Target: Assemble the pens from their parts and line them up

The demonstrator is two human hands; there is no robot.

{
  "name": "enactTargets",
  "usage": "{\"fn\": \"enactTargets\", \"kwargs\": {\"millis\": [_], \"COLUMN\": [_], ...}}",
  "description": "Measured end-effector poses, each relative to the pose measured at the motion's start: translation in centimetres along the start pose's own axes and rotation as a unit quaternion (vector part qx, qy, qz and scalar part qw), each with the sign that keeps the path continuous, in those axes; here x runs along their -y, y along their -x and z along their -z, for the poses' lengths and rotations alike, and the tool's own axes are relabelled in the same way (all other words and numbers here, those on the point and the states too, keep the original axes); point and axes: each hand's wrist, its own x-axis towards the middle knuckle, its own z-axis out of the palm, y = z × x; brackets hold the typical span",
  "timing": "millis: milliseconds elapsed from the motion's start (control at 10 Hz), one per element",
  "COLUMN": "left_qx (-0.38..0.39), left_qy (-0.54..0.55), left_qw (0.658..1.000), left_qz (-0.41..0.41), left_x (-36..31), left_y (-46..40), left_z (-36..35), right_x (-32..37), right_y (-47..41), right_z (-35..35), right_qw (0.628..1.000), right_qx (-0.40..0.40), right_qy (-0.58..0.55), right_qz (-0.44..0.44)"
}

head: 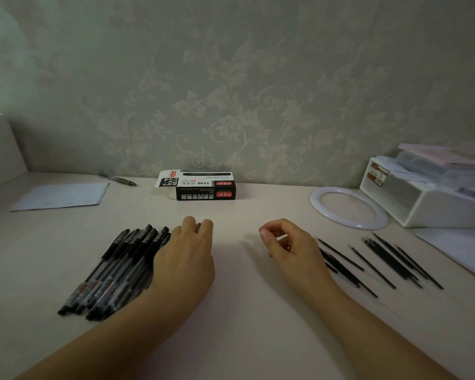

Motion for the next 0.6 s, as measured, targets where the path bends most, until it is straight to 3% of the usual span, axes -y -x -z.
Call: {"fn": "enactTargets", "kwargs": {"millis": [300,400,500,600], "left_qx": [-0.028,-0.064,-0.042,0.023], "left_qy": [-0.025,0.092,0.324,0.455], "left_qw": [0.997,0.981,0.928,0.882], "left_qz": [-0.061,-0.155,-0.181,-0.118], "left_x": [0.1,-0.5,-2.0,-2.7], "left_y": [-0.2,-0.1,0.4,0.9], "left_z": [0.0,0.0,-0.5,-1.6], "right_x": [-0.1,0.2,0.3,0.2], "right_y": [0.0,0.2,0.1,-0.1], "right_z": [-0.1,-0.2,-0.2,-0.2], "right_qw": [0.999,0.998,0.998,1.000], "right_qx": [-0.024,-0.009,0.028,0.006], "right_qy": [0.033,0.042,0.014,-0.007], "right_qz": [0.029,0.052,0.053,0.028]}}
